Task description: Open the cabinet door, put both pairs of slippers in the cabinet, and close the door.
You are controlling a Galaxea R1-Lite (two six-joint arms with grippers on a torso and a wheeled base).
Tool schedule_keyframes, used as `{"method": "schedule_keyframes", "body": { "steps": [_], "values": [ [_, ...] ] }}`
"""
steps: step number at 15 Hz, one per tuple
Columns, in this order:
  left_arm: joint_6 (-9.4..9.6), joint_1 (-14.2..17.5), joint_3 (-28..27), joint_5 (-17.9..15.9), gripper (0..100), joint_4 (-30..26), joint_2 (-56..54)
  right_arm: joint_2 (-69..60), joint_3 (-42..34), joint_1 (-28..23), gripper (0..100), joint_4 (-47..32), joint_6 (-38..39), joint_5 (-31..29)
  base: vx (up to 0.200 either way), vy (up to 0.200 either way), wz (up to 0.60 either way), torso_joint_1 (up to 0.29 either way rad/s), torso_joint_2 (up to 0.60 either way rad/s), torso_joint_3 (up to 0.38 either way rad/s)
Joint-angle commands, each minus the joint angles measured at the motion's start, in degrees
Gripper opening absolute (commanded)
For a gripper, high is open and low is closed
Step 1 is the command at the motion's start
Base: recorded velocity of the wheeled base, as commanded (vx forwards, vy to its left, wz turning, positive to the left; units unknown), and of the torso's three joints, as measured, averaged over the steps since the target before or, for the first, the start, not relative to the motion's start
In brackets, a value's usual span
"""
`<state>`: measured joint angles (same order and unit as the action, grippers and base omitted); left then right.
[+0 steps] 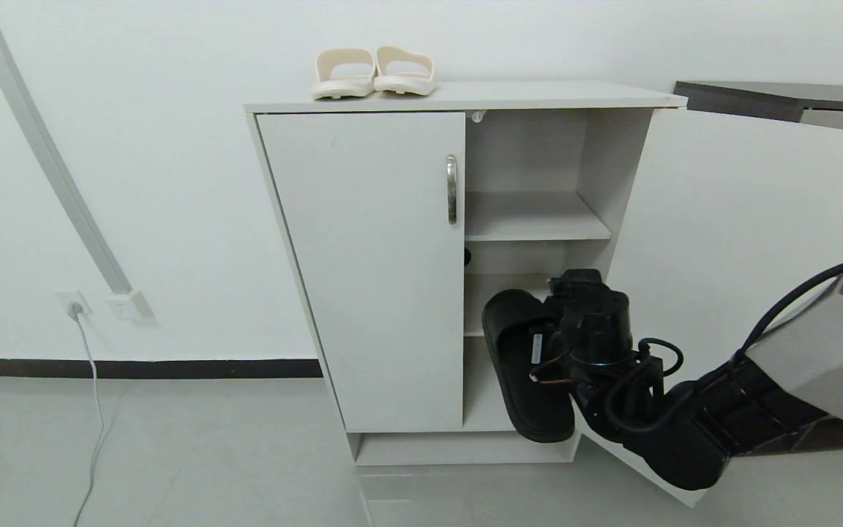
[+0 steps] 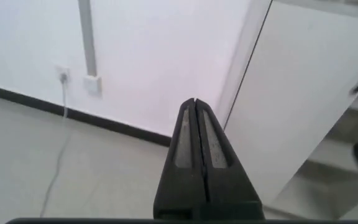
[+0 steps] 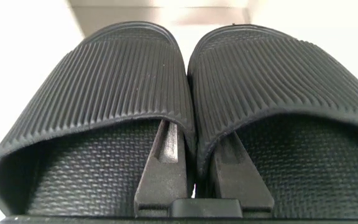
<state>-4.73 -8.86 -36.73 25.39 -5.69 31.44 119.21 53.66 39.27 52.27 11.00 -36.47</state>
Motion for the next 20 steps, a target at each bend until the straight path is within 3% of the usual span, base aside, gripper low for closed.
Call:
{"method": "schedule_keyframes", "body": {
  "steps": [1,5,7,8,9,10,14,16,17,18,20],
  "values": [
    [1.13,7.0,11.6,0.7,0,-0.5,-14.6,0.9,0.3,0.0,0,0.1,0.1,0.0,0.0,0.0,0.0,0.0,0.0,0.0],
    [1.65,7.5,24.1,0.5,0,-0.5,-25.8,1.1,0.0,0.1,0,0.2,0.1,-0.2,0.0,0.0,0.0,0.0,0.0,0.0],
    [3.06,7.7,28.5,0.1,0,-0.1,-29.1,1.3,-0.1,0.5,0,0.2,0.2,-0.2,0.0,0.0,0.0,0.0,0.0,0.0],
    [3.85,8.8,31.5,-3.6,0,2.3,-31.4,1.3,-0.2,1.0,0,0.3,0.1,-0.2,0.0,0.0,0.0,0.0,0.0,0.0],
    [4.11,8.8,32.0,-4.4,0,2.7,-31.4,1.2,-0.1,1.1,0,0.3,0.1,-0.2,0.0,0.0,0.0,0.0,0.0,0.0],
    [6.31,8.8,36.3,-8.3,0,9.7,-31.4,1.0,-0.2,2.0,0,0.4,0.0,-0.2,0.0,0.0,0.0,0.0,0.0,0.0],
    [7.1,8.8,36.7,-17.3,0,8.2,-31.4,1.1,-0.3,2.7,0,0.9,0.0,-0.1,0.0,0.0,0.0,0.0,0.0,0.0],
    [6.31,8.8,36.7,-19.2,0,8.1,-31.4,1.4,-0.4,2.7,0,1.0,0.0,0.0,0.0,0.0,0.0,0.0,0.0,0.0],
    [6.22,8.8,36.6,-21.7,0,4.8,-31.4,1.4,-0.7,3.1,0,1.1,0.0,0.4,0.0,0.0,0.0,0.0,0.0,0.0],
    [6.4,8.8,36.7,-24.6,0,5.7,-31.4,1.5,-0.9,3.4,0,1.1,0.0,0.4,0.0,0.0,0.0,0.0,0.0,0.0],
    [6.4,8.8,36.7,-26.2,0,5.7,-31.4,2.0,-0.8,3.9,0,1.2,0.2,0.3,0.0,0.0,0.0,0.0,0.0,0.0]
  ]
}}
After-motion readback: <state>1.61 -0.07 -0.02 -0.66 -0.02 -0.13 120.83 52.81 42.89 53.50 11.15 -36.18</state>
